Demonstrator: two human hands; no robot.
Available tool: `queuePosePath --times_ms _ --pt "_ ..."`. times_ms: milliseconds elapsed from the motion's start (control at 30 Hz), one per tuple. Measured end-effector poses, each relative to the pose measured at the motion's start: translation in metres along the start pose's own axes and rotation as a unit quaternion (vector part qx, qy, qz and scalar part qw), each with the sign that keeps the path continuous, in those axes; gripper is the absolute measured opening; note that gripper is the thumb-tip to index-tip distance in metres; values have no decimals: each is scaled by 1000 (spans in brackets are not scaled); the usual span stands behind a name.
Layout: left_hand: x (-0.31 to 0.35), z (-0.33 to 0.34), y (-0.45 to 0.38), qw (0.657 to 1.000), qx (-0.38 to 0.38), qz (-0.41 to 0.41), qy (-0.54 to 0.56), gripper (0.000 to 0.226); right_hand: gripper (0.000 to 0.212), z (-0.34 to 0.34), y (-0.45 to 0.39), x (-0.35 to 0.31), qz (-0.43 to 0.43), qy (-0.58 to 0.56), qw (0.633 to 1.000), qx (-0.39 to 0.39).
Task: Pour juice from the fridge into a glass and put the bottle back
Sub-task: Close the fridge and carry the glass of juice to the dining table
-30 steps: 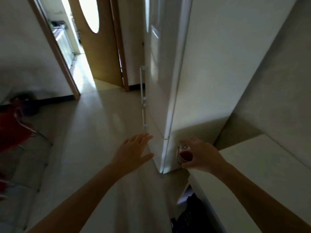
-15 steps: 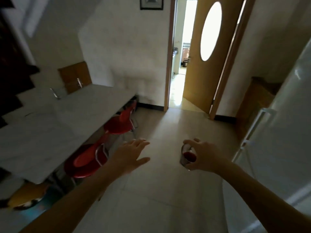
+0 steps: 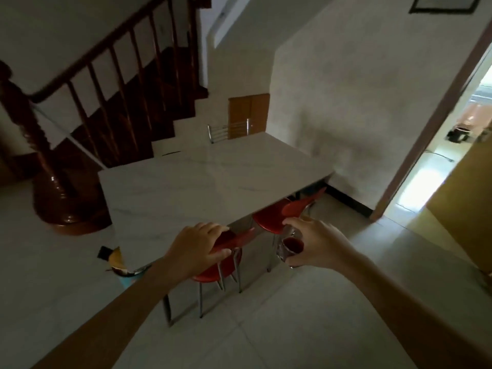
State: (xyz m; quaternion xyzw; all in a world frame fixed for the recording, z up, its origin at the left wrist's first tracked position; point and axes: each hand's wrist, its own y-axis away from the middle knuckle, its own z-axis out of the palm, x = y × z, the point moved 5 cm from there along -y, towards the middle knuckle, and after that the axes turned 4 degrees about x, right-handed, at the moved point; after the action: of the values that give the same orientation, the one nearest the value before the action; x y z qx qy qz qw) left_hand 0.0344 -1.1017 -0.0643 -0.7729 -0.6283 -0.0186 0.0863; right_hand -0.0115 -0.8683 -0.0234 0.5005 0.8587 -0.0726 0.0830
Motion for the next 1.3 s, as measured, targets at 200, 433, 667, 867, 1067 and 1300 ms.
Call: queuePosePath --times_ms 200,433,667,867,1067,1300 --pt "-64 13 -47 993 18 -118 -1 87 79 12 -136 -1 -105 -5 994 -25" --pt "-149 42 -104 977 23 -210 41 57 82 77 -286 -25 -185 5 979 -79" --pt "-231 82 -179 966 27 -250 60 57 81 155 -411 -35 -207 4 970 -125" --pt "-280 121 -209 953 16 -294 74 57 80 219 -471 -39 -200 -7 964 -176" --pt "-304 155 -205 934 0 -343 104 57 81 271 -497 -41 -199 4 952 -231" --pt "-313 171 -206 924 1 -367 107 57 79 296 -507 -42 -206 -5 947 -246"
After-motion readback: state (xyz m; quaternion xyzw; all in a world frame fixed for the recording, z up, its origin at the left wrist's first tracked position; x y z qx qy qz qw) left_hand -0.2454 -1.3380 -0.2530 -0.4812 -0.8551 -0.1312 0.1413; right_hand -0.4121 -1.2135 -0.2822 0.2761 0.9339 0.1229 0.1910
